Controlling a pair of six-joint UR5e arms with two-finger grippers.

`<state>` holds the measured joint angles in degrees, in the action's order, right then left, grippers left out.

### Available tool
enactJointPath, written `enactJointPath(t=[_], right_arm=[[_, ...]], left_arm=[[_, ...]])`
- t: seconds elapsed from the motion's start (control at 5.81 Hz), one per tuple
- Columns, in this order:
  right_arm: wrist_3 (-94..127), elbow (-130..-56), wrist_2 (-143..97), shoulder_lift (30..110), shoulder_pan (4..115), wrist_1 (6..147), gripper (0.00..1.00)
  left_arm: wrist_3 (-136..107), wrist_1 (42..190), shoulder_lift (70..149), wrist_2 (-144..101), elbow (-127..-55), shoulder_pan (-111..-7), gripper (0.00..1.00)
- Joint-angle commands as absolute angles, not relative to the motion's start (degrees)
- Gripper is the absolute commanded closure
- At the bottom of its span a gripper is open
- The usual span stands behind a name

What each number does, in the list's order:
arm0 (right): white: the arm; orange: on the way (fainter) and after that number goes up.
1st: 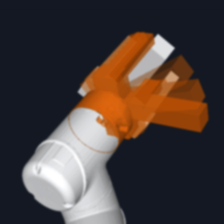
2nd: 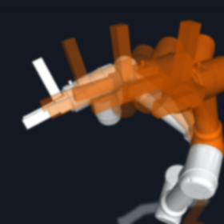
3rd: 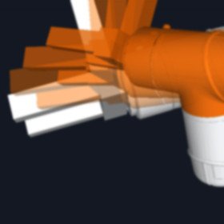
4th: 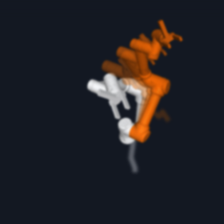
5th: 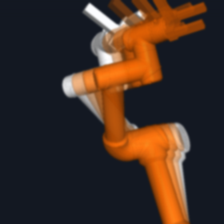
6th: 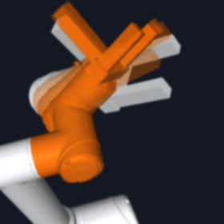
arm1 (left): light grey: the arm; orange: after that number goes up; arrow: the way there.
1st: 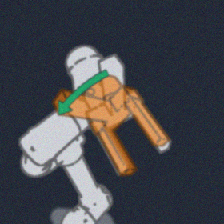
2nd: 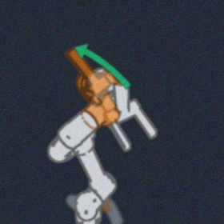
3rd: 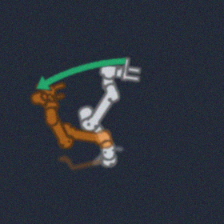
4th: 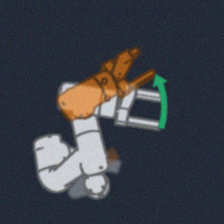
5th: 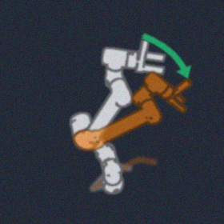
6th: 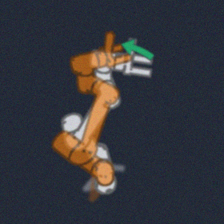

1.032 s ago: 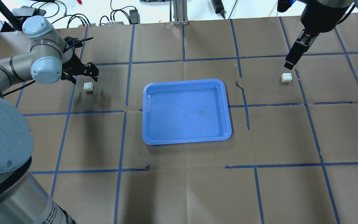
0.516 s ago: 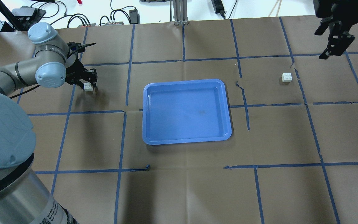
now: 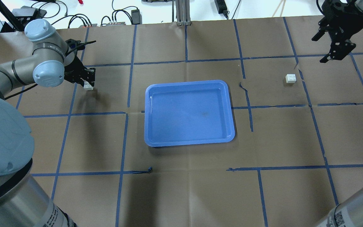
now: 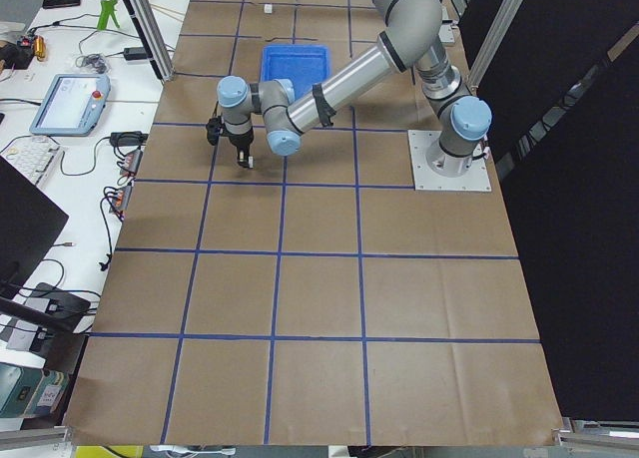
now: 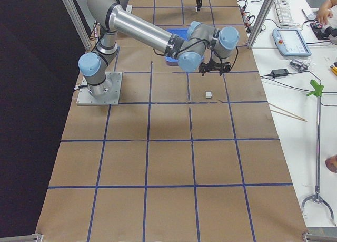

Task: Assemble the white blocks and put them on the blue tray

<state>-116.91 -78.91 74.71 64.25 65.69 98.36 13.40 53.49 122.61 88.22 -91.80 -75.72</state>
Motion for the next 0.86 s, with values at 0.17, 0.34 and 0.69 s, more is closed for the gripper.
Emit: enactJointPath(t=[0.17, 0.34, 0.69], right_arm=[[-120.3, -82.1, 66.8, 55.3, 62.9, 106.2, 0.0], [-120.0, -83.8, 65.4, 53.5, 62.9, 108.9, 0.0], [-119.8, -85.3, 63.8, 51.2, 62.9, 112.1, 0.0]], left_arm=[[23.7, 55.0, 118.6, 87.5, -93.7, -89.4, 1.0], [33.1, 55.1, 118.3, 87.7, -94.0, -94.7, 1.0], [48.1, 55.1, 117.8, 88.4, -94.0, -103.8, 1.0]])
